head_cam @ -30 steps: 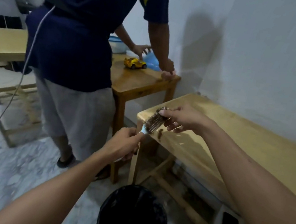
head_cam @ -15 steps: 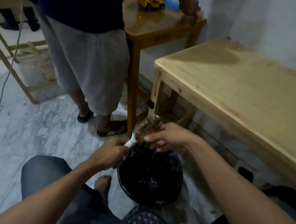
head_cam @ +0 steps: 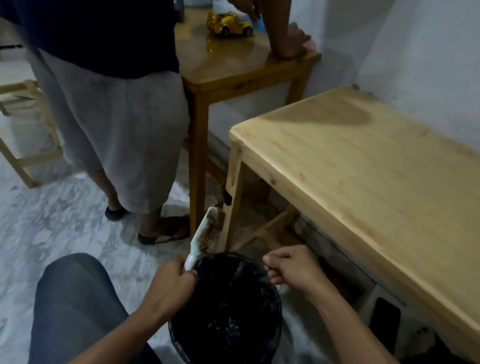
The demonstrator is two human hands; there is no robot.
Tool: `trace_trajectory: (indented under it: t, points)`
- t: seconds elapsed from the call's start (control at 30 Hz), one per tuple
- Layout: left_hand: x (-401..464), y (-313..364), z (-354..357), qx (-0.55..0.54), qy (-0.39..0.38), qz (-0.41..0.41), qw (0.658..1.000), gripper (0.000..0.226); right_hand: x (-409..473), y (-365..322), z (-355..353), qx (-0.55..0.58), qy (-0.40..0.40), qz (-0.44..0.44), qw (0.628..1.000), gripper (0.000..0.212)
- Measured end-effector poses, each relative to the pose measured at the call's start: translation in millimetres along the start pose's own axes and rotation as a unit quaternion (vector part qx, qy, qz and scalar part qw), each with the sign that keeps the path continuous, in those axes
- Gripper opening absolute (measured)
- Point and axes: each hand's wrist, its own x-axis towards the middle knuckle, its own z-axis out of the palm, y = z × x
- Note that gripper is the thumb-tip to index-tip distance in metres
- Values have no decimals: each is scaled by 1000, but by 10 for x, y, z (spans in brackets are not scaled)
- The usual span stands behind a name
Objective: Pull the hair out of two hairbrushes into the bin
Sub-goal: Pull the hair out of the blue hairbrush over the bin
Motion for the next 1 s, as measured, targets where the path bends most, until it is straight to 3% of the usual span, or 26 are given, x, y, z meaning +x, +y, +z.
trace_trajectory:
  t: [0.17,0.33,0.4,0.53,0.7,0.83,1.0]
  points:
    - [9,13,120,57,26,28,998,8,203,360,-258,26,63,69,995,16]
    - [47,-121,136,112,57,25,992,4,378,647,-151,-52,82,114,989,15]
    - [25,-167,129,123,63,30,990,5,399,624,-40,-60,39,115,991,10]
    - [-28,-209,110,149,43,63,986,5,450,411,199,-27,-131,89,987,51]
    - [-96,-206,156,165,23,96,981,5,421,96,464,119,-140,3,983,10]
    - [-119,-211,122,178,42,98,978,1,403,63,493,48,-86,-36,994,11]
    - [-117,-218,86,202,90,65,973,4,339,163,439,-49,-65,-18,997,16]
